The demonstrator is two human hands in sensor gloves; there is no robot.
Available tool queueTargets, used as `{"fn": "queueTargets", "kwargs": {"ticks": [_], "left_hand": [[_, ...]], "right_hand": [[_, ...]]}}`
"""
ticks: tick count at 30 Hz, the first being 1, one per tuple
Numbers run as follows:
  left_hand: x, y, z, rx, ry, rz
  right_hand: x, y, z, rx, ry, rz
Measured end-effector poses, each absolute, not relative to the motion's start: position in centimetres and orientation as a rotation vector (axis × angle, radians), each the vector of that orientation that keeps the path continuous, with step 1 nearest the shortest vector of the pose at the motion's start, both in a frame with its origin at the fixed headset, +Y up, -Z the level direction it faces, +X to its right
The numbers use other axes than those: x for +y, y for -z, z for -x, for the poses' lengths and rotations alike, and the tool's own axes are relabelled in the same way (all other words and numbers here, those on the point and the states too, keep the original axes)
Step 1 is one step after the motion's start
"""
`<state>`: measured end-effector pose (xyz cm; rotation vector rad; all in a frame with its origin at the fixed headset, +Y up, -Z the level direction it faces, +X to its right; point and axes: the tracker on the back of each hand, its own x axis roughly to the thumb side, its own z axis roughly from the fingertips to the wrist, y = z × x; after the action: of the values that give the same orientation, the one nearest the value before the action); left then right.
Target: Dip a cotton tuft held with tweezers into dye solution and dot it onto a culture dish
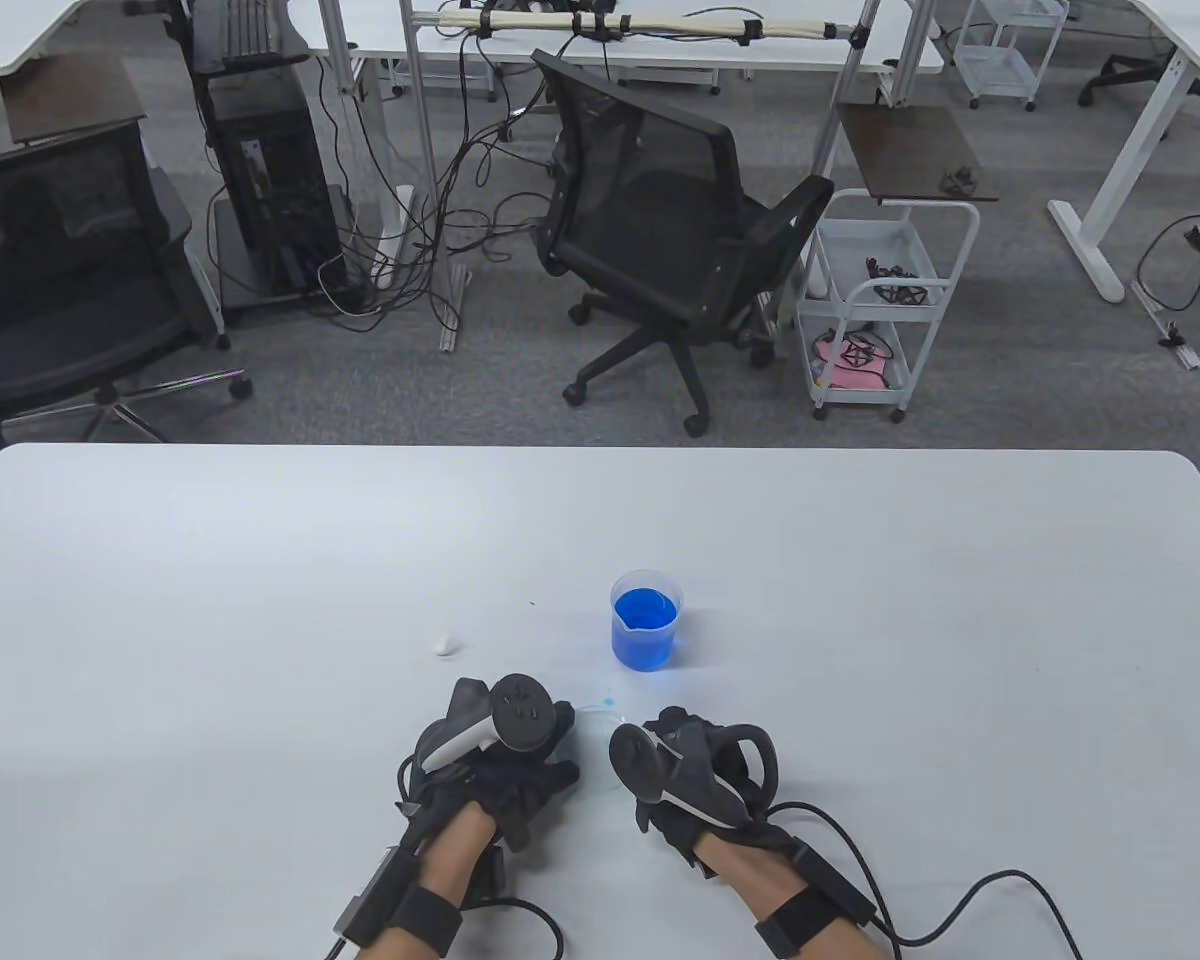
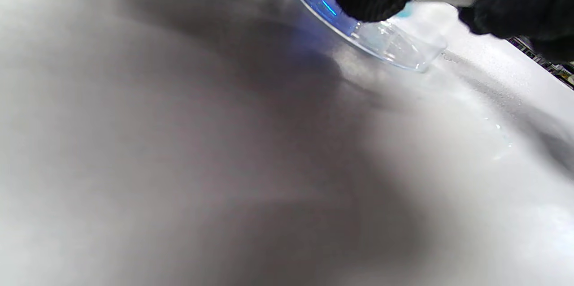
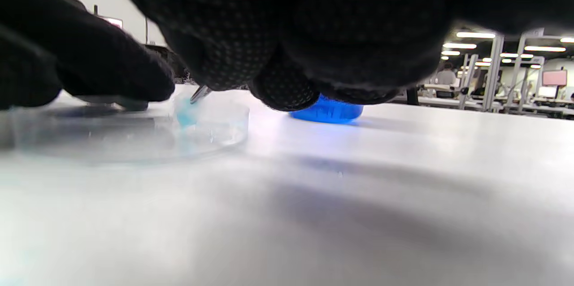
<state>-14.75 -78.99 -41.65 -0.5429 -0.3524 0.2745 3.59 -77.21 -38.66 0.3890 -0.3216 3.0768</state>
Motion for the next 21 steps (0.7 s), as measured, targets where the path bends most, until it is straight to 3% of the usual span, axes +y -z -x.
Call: {"fn": "queueTargets", "kwargs": {"ticks": [7, 15, 21], "left_hand": [[-79.0, 41.6, 14.8, -0.351, -0.280, 0.545], [-79.0, 41.6, 14.8, -0.352, -0.284, 0.545], [-79.0, 41.6, 14.8, -0.351, -0.283, 0.545]], "right_hand": [[-77.6, 38.8, -3.5, -0.302, -3.083, -0.387], [-75.2, 38.8, -3.8, -0.424, -3.010, -0.341], [-76.3, 39.4, -3.1, -0.364, -3.055, -0.352]]}}
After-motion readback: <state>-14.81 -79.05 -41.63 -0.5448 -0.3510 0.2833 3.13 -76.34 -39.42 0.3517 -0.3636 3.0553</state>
